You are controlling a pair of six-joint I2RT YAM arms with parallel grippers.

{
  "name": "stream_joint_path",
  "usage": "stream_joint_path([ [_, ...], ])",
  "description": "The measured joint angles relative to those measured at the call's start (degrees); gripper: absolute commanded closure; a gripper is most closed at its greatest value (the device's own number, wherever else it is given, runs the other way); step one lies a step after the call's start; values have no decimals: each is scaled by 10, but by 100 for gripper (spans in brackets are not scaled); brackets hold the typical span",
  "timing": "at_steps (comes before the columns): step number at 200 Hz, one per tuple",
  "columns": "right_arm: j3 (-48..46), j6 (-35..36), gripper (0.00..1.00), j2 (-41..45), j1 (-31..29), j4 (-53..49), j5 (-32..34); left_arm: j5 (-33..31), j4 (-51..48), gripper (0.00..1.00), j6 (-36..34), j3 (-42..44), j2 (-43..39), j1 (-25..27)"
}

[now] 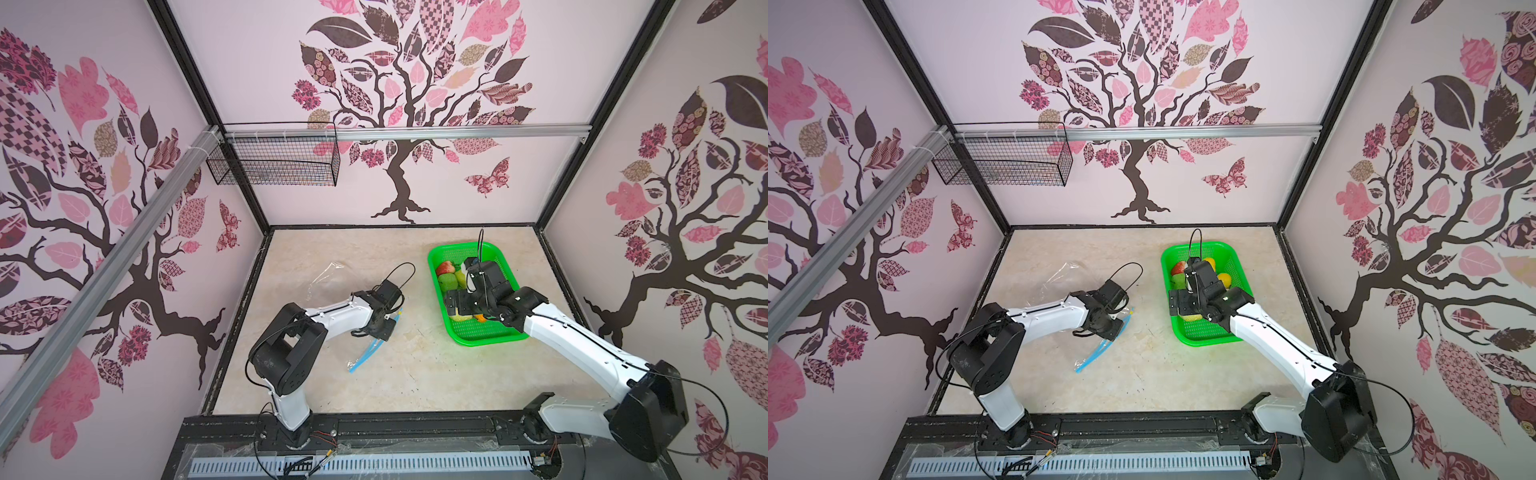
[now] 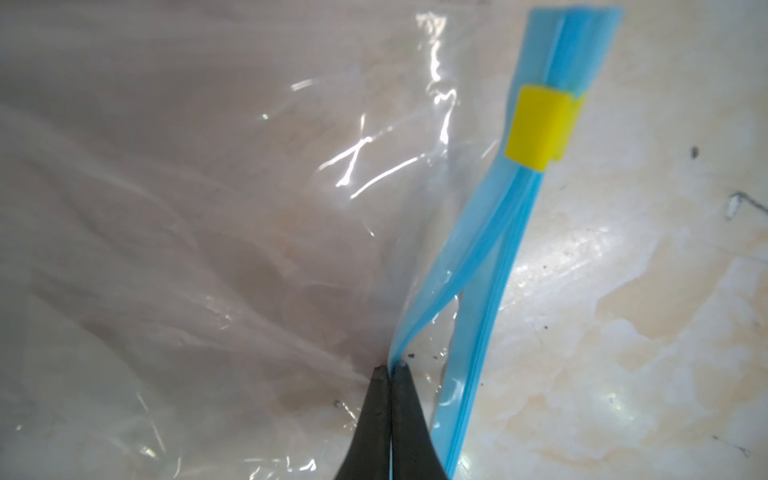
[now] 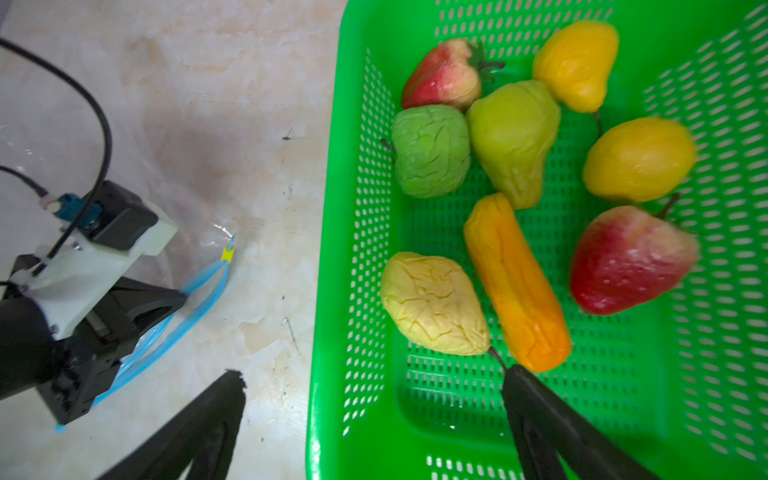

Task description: Place the food in the zip-top bag and seal the zipper

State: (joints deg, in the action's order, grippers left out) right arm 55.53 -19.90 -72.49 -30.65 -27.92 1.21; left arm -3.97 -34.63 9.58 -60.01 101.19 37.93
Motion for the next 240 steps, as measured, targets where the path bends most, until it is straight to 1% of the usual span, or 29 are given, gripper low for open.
stream_joint_path([
  [41, -51, -48, 7, 2, -6, 68, -130, 33, -2, 100, 41, 0, -21, -44],
  [56, -64, -62, 9, 1, -14, 90, -160, 48, -2, 100, 60, 0, -47, -56],
  [85, -68, -82, 14, -3, -38, 127, -200, 82, 6, 100, 102, -4, -107, -57],
  [105, -68, -90, 16, -17, -48, 151, -221, 102, 21, 100, 132, -5, -138, -56],
  [141, -66, -109, 19, -51, -64, 184, -241, 135, 39, 100, 189, -5, -178, -56],
  [183, -47, -140, 26, -87, -71, 239, -271, 173, 82, 100, 250, -5, -215, -56],
  [217, -32, -154, 33, -110, -71, 263, -281, 191, 106, 100, 279, 3, -229, -56],
  [240, -20, -163, 43, -125, -71, 274, -285, 199, 114, 100, 289, 12, -232, -56],
])
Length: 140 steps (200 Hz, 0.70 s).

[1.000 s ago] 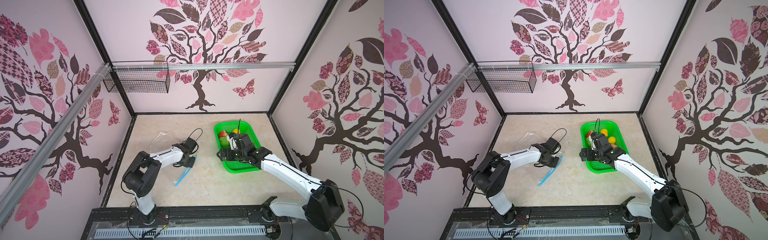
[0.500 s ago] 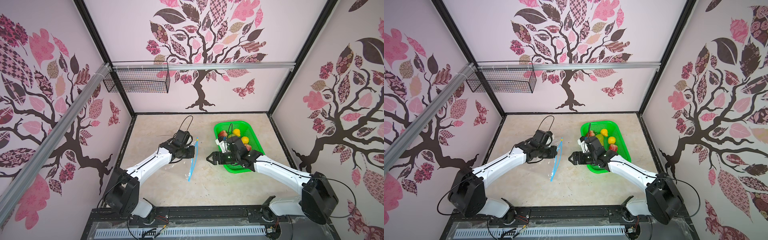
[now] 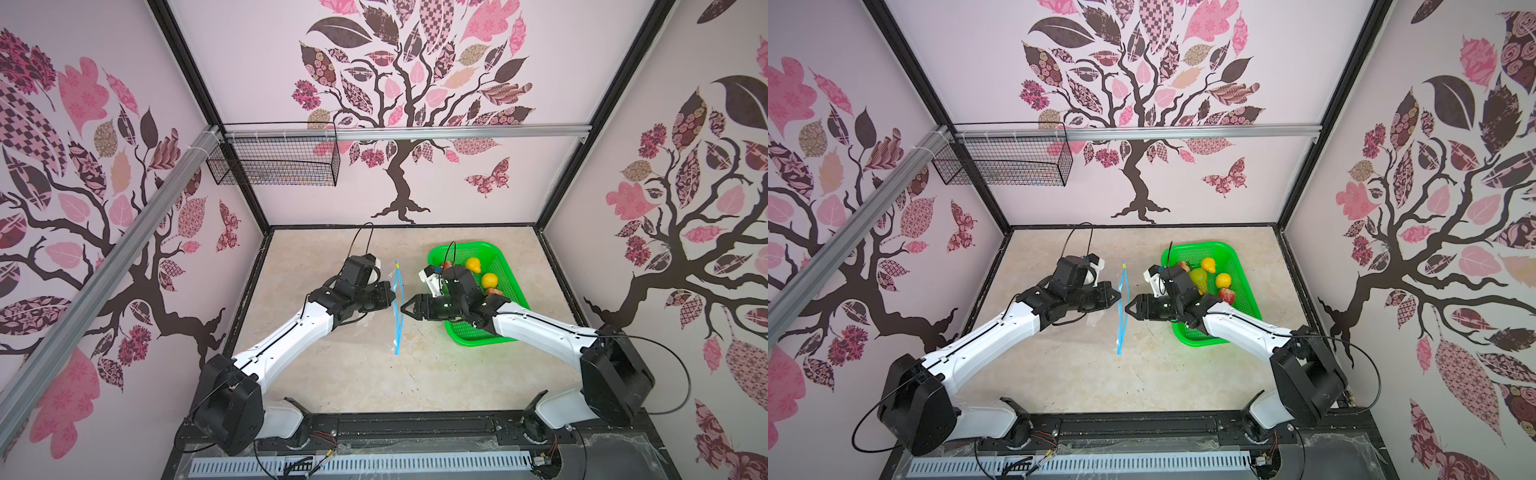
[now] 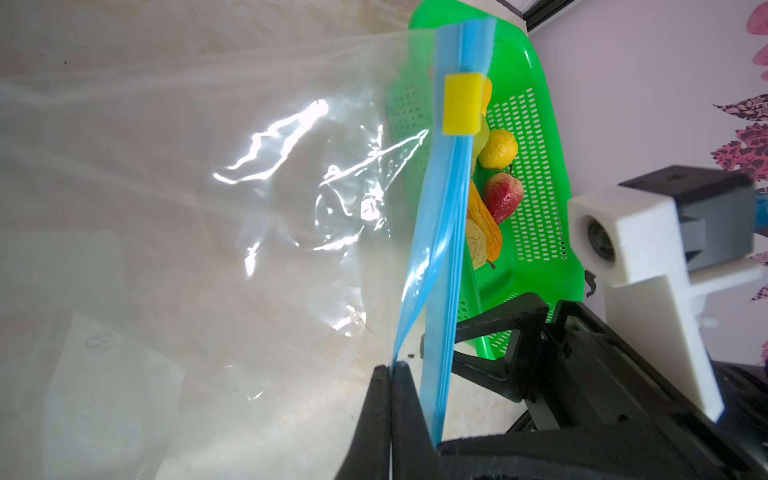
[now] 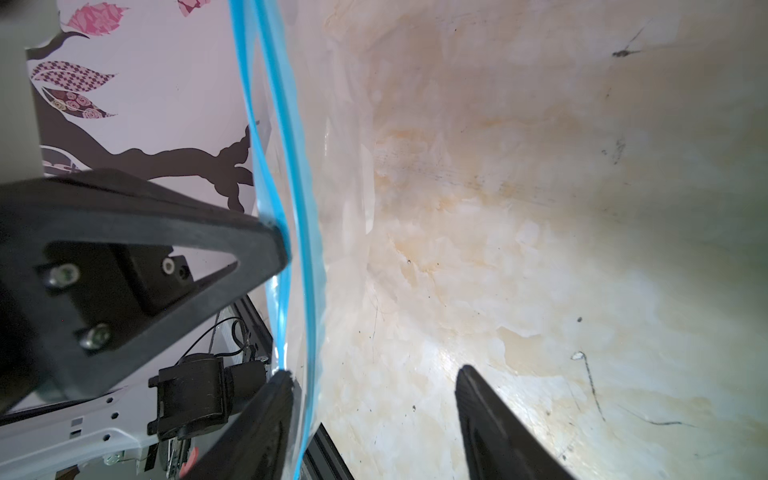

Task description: Place the food in the zip-top bag and seal the zipper

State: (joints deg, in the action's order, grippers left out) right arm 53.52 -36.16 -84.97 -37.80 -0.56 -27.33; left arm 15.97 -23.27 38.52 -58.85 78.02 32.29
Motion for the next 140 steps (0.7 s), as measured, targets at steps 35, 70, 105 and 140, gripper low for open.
stream_joint_path([
  [35, 12, -3, 74, -20, 0, 7, 1, 18, 12, 100, 10, 11, -4, 0],
  [70, 25, 14, 97, -22, 2, -21, 28, 38, 32, 100, 21, 15, -16, 0],
  [105, 47, 41, 100, -2, 17, -77, 70, 70, 57, 100, 23, 14, -20, 0],
  [140, 64, 60, 100, 54, 23, -127, 111, 94, 60, 43, 21, -24, -6, 0],
])
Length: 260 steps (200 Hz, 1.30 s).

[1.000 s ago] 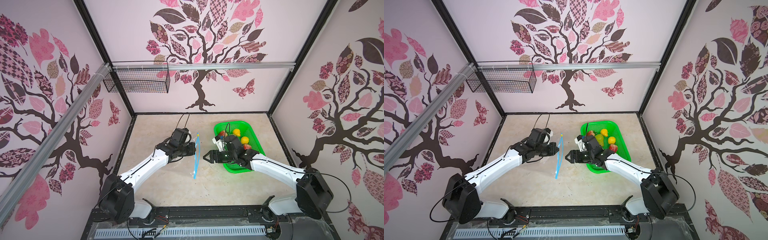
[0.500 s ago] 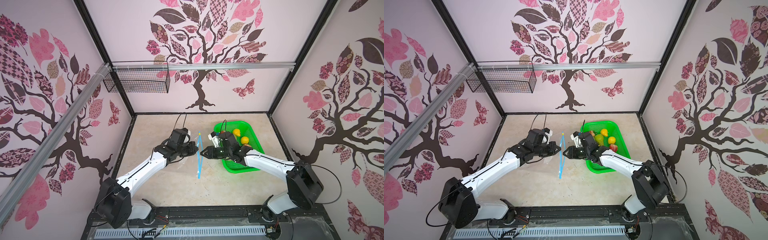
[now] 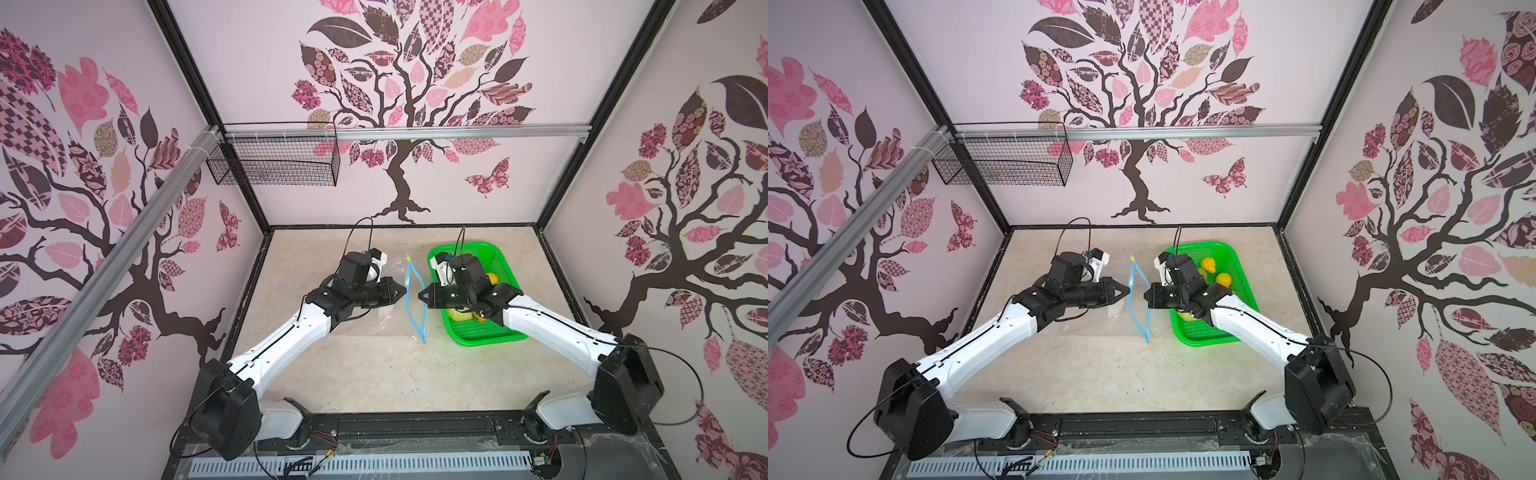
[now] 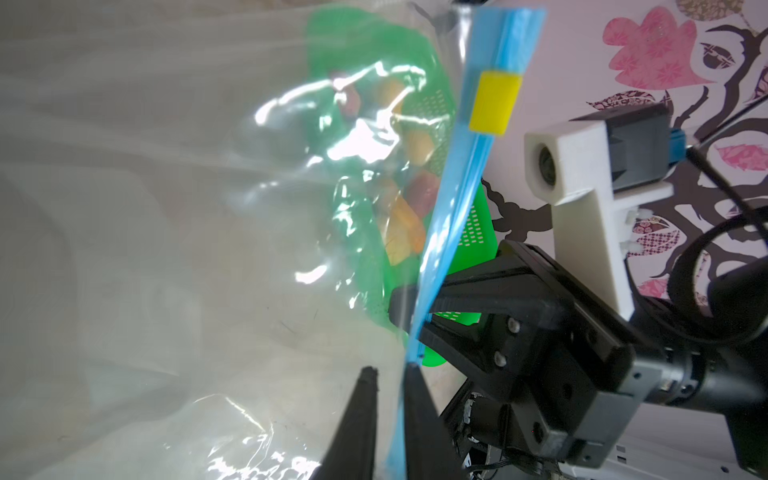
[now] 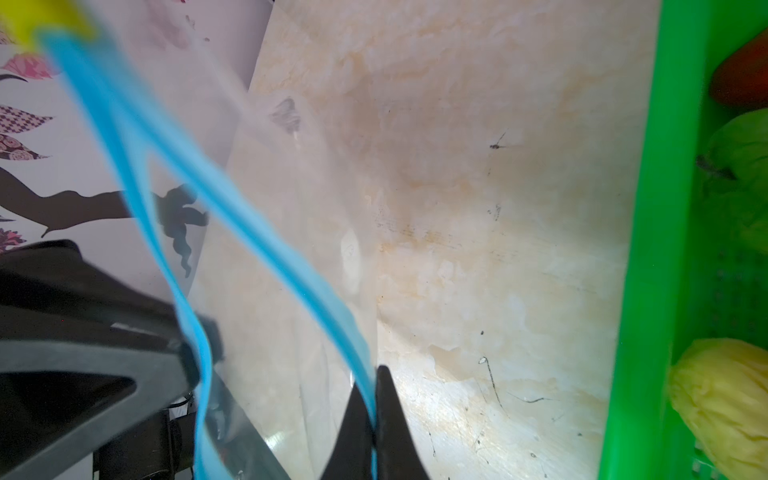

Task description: Place the food in the zip-top bag and seal the zipper

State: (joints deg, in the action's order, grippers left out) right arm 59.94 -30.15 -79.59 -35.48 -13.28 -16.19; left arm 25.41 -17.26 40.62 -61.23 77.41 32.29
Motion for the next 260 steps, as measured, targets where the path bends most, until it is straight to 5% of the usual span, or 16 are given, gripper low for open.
stream_joint_path([
  [21, 8, -7, 100, 19, 0, -10, 6, 2, -2, 35, -2, -28, 4, 4],
  [80, -7, -72, 100, 22, 0, 10, -15, -97, -76, 36, -87, -81, 4, 99],
  [182, -21, -128, 100, 27, 0, 42, -45, -186, -149, 40, -181, -81, 4, 138],
  [260, -21, -149, 100, 27, 0, 39, -45, -289, -159, 54, -203, -81, 31, 155],
])
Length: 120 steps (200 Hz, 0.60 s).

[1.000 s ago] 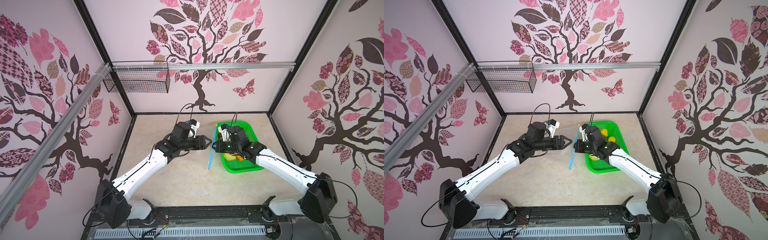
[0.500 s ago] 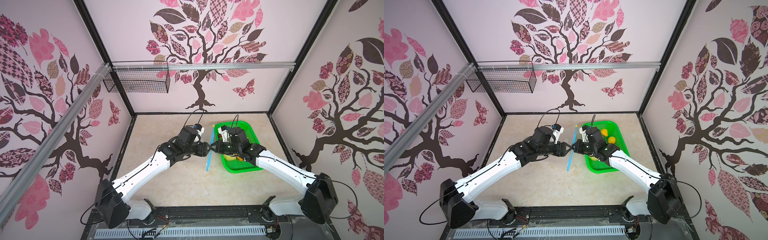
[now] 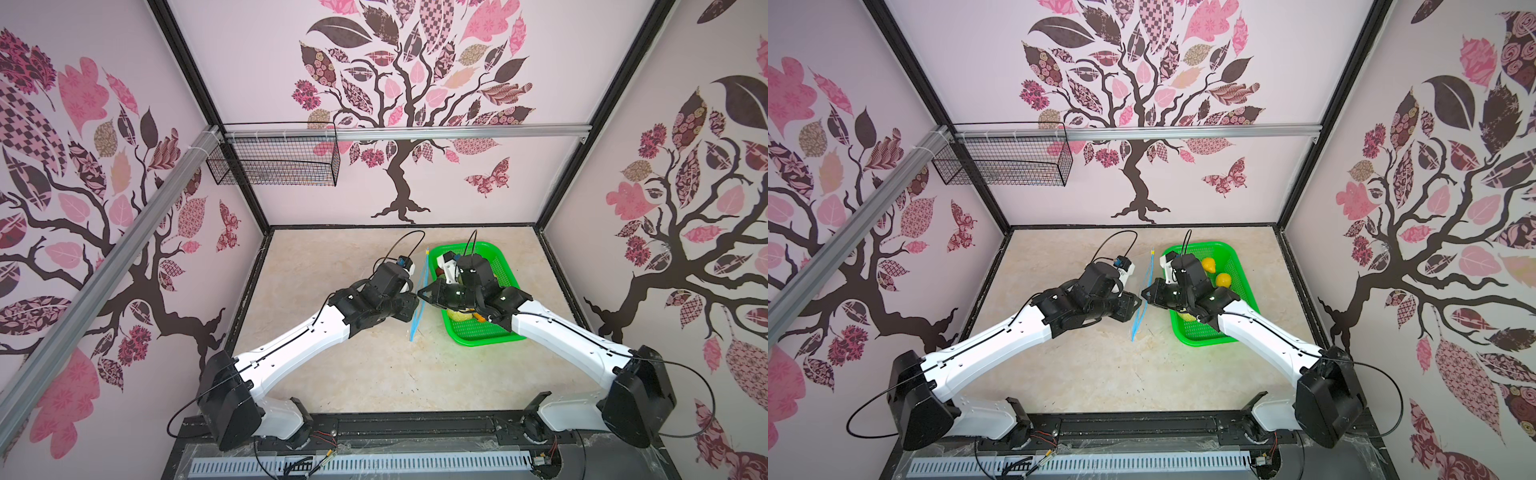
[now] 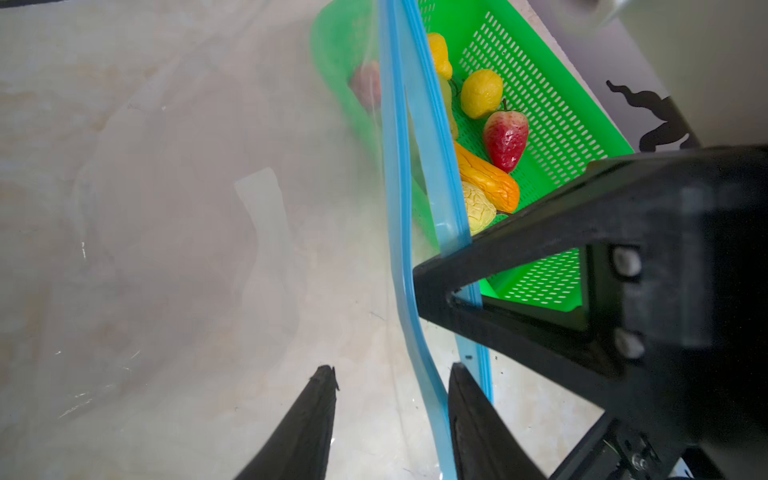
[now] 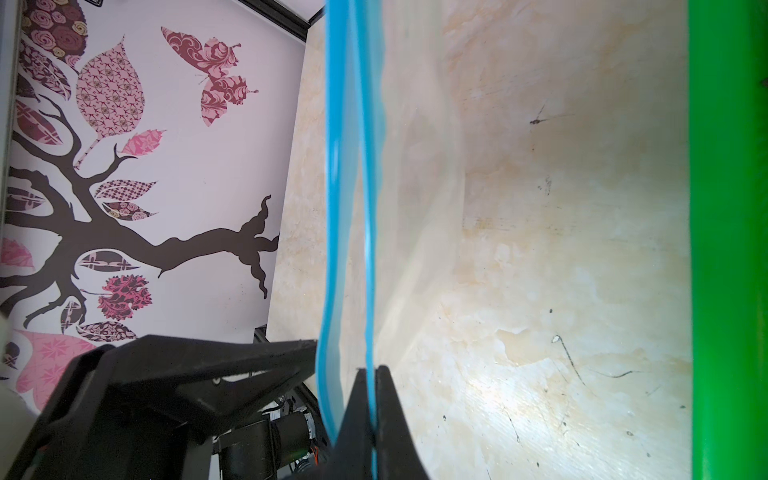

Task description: Place the food in the zip-top bag and seal the zipper

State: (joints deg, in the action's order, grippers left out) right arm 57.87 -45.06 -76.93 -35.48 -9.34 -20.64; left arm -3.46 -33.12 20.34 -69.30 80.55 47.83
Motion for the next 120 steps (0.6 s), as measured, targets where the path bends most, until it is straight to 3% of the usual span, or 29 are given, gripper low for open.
stream_joint_path([
  [83, 0, -11, 100, 0, 0, -16, 9, -11, -5, 43, -9, 0, 28, 18],
  [120, 0, -13, 100, 0, 0, -21, 9, -37, -31, 40, -24, -34, 82, 37],
])
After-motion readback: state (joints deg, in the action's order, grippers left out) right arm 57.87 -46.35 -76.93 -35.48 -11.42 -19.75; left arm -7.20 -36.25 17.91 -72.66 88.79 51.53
